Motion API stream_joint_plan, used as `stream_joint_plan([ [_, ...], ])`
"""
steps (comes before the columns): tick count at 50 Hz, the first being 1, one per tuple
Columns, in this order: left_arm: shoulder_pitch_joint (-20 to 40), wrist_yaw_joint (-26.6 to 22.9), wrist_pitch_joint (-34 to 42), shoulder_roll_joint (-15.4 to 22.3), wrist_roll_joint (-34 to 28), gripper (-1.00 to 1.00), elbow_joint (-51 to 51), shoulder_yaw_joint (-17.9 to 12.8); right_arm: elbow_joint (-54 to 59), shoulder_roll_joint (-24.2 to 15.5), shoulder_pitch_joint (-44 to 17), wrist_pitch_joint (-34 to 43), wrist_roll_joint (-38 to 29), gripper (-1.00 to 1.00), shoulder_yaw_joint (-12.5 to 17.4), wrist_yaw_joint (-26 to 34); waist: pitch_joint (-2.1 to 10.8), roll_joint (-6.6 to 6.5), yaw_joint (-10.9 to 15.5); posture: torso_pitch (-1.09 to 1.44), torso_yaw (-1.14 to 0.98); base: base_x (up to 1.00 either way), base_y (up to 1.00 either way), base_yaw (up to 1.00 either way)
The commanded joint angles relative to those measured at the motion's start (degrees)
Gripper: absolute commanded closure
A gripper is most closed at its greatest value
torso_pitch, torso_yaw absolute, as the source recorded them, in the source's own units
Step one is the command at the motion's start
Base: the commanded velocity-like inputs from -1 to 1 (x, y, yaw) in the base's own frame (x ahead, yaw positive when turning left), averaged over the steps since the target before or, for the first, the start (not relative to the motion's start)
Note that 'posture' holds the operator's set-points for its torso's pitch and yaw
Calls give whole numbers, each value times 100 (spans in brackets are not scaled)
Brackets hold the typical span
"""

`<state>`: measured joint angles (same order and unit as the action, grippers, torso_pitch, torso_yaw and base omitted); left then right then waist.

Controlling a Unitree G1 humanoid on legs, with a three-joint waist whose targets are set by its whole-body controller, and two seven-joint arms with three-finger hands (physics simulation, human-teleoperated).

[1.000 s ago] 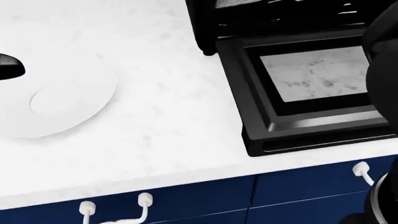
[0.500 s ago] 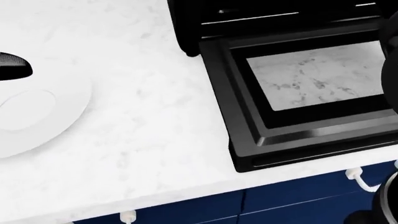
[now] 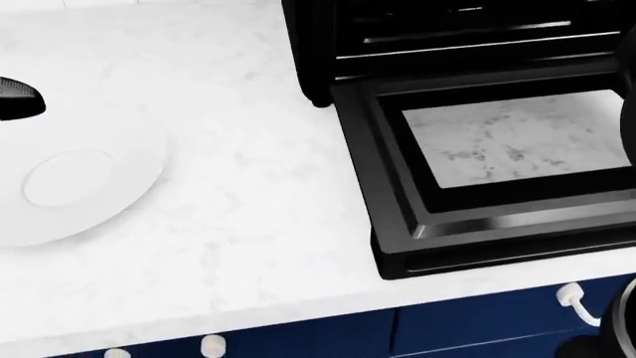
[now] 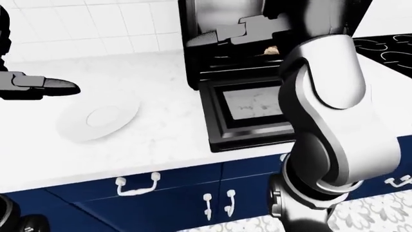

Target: Pick the bread from the tray and place it on the plate on the counter.

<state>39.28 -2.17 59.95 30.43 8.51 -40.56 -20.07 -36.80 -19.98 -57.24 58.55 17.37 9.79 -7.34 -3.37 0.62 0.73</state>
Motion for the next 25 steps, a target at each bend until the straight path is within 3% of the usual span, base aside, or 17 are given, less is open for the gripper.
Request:
stream_joint_plan([
  [1,113,-13,-131,39,-23,-100,-67,-6,-24,-51,-117,-94,-21,-100,89,-39,70,-31,-27,0,0,0,0,23],
  [5,63,-36,-188,2,-66,-100,-57,12,-7,-27,-64,-170,-25,-100,61,-67,110,-25,-24,0,0,0,0,26],
  [8,35,-52,-228,-15,-95,-100,-36,17,-7,-32,-28,-197,-32,-100,52,-57,158,75,7,0,0,0,0,26],
  [12,50,-66,-233,-35,-137,-100,-20,30,-4,-8,-18,-221,6,-100,62,-67,90,-28,11,0,0,0,0,35],
  [14,72,-72,-223,-43,-151,-100,-17,51,-12,-22,-21,-214,18,-100,80,-71,85,-127,-16,0,0,0,0,38],
  [16,70,-84,-228,-45,-171,-100,-17,57,-10,-24,-20,-219,24,-100,81,-78,120,-306,-55,0,0,0,0,38],
  [18,76,-93,-210,-50,-179,-100,-32,56,-32,-38,-9,-210,39,-100,97,-77,245,-673,-85,0,0,0,0,38],
  [19,73,-102,-210,-50,-183,-100,-38,55,-53,-40,7,-198,49,-100,108,-85,182,-468,-52,0,0,0,0,38],
  [20,68,-112,-208,-51,-190,-100,-45,52,-70,-71,37,-208,18,-100,86,-91,188,-534,-76,0,0,0,0,37],
  [21,66,-122,-214,-47,-201,-100,-44,53,-73,-151,44,-185,-71,-100,15,-71,214,-491,-51,0,0,0,0,33],
  [22,66,-132,-211,-49,-205,-100,-42,53,-79,-128,32,-187,-82,-100,29,-51,112,-397,-84,0,0,0,0,0],
  [25,90,-151,-204,-43,-214,-100,-33,34,-80,-93,-63,-84,-46,-100,108,-69,-7,-246,-82,0,0,0,0,0],
])
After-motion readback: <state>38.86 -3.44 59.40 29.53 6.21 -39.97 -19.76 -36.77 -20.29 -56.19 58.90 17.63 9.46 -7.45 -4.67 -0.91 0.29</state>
